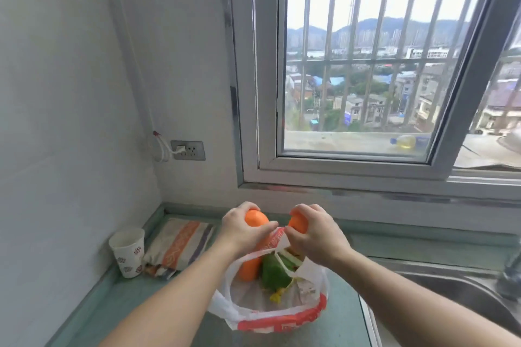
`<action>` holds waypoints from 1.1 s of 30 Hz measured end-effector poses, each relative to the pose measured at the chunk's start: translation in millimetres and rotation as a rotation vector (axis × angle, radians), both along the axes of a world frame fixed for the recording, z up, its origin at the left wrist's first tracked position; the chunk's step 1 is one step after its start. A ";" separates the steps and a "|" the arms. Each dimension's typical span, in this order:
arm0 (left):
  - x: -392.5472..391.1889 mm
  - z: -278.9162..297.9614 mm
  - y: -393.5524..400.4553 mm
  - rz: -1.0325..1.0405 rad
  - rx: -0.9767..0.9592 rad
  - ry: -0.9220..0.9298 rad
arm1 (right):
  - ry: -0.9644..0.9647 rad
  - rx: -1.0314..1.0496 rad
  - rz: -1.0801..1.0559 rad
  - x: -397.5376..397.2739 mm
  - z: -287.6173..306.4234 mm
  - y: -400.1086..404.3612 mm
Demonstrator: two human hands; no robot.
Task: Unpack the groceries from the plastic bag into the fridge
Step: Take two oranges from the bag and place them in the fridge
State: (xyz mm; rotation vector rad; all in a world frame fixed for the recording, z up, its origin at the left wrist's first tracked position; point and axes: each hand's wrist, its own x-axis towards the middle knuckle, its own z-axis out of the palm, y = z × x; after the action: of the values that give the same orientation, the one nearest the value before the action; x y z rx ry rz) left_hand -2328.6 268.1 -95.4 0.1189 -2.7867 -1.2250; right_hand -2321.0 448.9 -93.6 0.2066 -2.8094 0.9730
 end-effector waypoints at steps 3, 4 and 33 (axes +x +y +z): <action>1.3 26.5 9.2 0.076 0.335 -0.008 | 0.061 -0.056 -0.039 11.0 26.9 12.4; 3.8 35.5 13.4 0.075 0.425 -0.010 | 0.076 -0.073 -0.056 15.5 35.1 15.7; 150.9 90.6 133.4 -0.419 0.858 -0.074 | 0.204 -0.131 -0.641 267.6 93.6 113.7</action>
State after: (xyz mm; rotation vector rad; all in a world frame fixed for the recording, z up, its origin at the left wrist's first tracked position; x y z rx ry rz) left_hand -2177.7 401.5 -4.8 -0.3859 -2.1802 -2.4694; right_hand -2053.4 562.7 0.0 -0.5452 -2.3574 0.8992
